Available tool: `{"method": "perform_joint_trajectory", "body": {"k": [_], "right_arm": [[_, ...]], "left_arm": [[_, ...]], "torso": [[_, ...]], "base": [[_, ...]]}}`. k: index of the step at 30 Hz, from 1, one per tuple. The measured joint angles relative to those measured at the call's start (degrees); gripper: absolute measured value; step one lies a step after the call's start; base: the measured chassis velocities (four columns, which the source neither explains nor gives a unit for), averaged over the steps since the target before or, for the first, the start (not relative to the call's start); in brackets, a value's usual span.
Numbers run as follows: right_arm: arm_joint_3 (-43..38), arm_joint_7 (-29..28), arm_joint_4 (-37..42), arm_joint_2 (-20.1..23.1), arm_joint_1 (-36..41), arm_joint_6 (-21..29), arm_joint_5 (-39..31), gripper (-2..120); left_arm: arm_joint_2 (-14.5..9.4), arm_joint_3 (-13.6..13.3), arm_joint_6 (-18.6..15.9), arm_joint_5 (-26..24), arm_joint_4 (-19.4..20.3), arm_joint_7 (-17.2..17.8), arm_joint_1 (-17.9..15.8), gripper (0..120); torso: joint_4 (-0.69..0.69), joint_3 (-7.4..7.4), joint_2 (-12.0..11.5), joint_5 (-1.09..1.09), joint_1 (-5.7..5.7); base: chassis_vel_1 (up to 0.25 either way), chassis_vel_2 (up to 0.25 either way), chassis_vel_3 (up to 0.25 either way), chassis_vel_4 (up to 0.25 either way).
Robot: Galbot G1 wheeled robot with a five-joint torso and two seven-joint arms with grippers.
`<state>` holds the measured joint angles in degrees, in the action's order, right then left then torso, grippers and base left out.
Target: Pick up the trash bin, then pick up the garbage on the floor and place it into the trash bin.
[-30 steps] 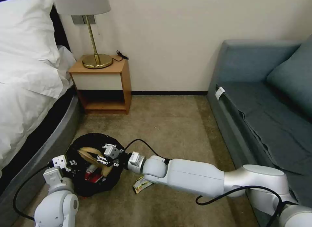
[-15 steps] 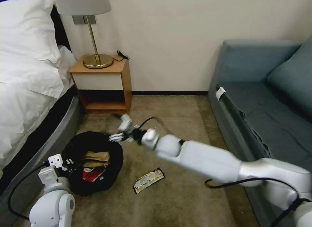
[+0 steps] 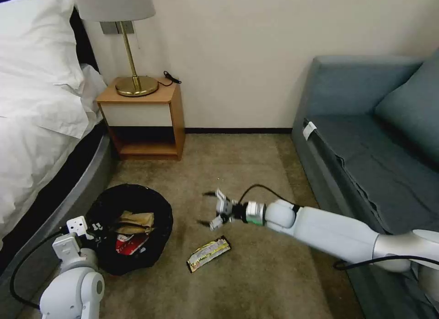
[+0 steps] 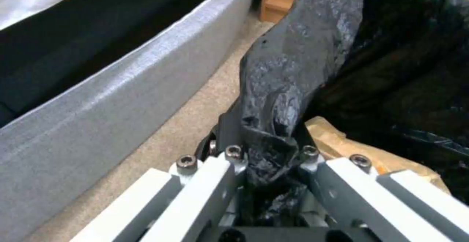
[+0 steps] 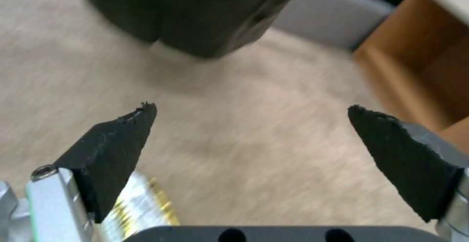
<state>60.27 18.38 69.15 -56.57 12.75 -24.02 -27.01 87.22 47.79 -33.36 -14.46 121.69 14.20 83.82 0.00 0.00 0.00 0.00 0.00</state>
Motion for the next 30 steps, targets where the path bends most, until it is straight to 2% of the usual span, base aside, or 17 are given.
{"method": "perform_joint_trajectory", "body": {"k": [7, 10, 11, 15, 19, 26, 30], "right_arm": [[2.56, 1.45, -5.81, -2.36, 2.05, -2.38, 0.71, 100], [4.81, 2.28, -11.61, -6.16, 3.86, -3.96, 0.99, 100], [4.81, 2.28, -11.61, -6.16, 3.86, -3.96, 0.99, 100], [6.41, 3.10, -17.87, -12.56, 4.88, -5.57, 1.03, 100], [6.78, 3.84, -21.57, -14.81, 4.97, -6.22, 0.98, 99], [7.53, 4.49, -25.77, -15.99, 5.64, -6.97, 0.83, 98], [7.57, 4.98, -28.56, -16.84, 6.32, -7.69, 0.93, 93]], "left_arm": [[0.01, 0.55, 0.03, -0.22, 0.48, -0.01, 0.25, 4], [0.00, 0.71, -0.01, -0.43, 1.27, -0.04, 0.63, 4], [0.00, 0.71, -0.01, -0.43, 1.27, -0.04, 0.63, 4], [-0.03, 0.91, -0.05, -0.55, 1.33, -0.05, 0.69, 4], [0.03, 0.87, -0.05, -0.56, 1.34, -0.05, 0.68, 4], [0.06, 0.81, -0.05, -0.67, 1.23, -0.05, 0.50, 4], [0.09, 0.79, -0.04, -0.70, 0.85, -0.04, 0.50, 4]], "torso": [[0.00, 0.00, 0.00, 0.00, 0.00], [-0.01, 0.00, 0.00, 0.00, 0.00], [-0.01, 0.00, 0.00, 0.00, 0.00], [0.02, 0.00, 0.00, 0.00, 0.00], [0.02, 0.00, 0.00, -0.01, 0.00], [0.00, 0.00, 0.00, -0.01, 0.00], [0.00, 0.00, 0.00, -0.01, 0.00]], "base": [[0.000, 0.000, 0.000, 0.000], [0.000, 0.000, 0.000, 0.000], [0.000, 0.000, 0.000, 0.000], [0.000, 0.000, 0.000, 0.000], [0.000, 0.000, 0.000, 0.000], [0.000, 0.000, 0.000, 0.000], [0.000, 0.000, 0.000, 0.000]]}}
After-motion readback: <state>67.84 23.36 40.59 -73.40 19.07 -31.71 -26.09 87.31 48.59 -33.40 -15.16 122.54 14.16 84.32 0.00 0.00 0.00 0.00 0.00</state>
